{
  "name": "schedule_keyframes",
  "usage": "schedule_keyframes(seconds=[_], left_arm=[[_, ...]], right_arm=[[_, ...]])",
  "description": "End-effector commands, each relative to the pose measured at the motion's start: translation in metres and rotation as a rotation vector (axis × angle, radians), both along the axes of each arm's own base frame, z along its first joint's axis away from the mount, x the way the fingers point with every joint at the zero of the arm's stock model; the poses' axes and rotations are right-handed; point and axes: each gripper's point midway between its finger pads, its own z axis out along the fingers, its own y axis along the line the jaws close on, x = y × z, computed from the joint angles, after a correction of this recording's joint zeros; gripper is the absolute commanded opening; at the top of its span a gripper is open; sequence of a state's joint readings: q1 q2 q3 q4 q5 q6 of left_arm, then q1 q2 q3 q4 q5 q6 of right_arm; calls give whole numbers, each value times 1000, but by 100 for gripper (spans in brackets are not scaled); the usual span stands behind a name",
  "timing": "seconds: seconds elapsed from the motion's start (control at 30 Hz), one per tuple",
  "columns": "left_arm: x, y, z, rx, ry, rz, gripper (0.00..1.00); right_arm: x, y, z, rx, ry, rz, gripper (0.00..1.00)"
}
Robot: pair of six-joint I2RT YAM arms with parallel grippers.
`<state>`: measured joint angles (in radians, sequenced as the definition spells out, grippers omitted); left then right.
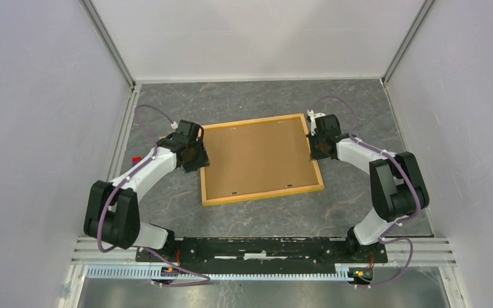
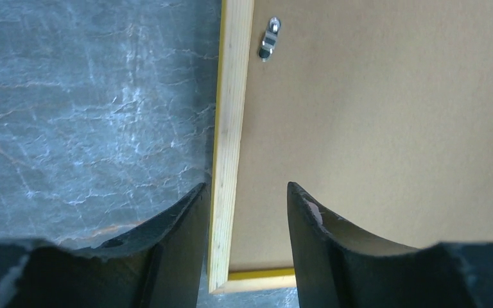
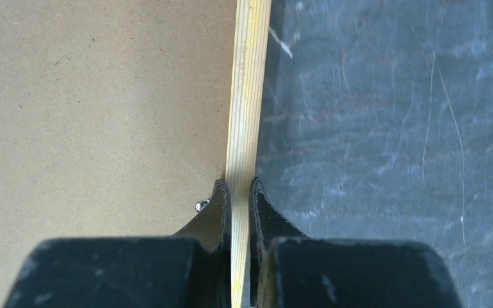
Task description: Put the photo into the frame
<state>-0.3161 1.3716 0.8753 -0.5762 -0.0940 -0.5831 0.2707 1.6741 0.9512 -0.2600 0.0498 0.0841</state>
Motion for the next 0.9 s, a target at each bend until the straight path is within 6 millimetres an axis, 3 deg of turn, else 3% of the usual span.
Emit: schedule_keyframes(seconds=[0.0, 0.23, 0.4, 0.53, 0.77, 0.87], left_arm=[[16, -11, -1, -6, 12, -59, 54], [9, -13, -21, 6, 84, -103, 63], [12, -13, -41, 28, 139, -107, 56], [22, -28, -58, -25, 216, -92, 52], [99, -55, -52, -75, 145, -12, 44], [139, -67, -33, -87, 75, -16, 37]], right_arm=[[-46, -22, -13, -44, 89, -23, 3], [-70, -22, -11, 31, 55, -42, 3], [-76, -16, -17, 142, 33, -118, 1], [-90, -11, -26, 228, 15, -196, 0], [-121, -15, -30, 334, -56, -315, 2], [-127, -10, -29, 391, -86, -315, 6]])
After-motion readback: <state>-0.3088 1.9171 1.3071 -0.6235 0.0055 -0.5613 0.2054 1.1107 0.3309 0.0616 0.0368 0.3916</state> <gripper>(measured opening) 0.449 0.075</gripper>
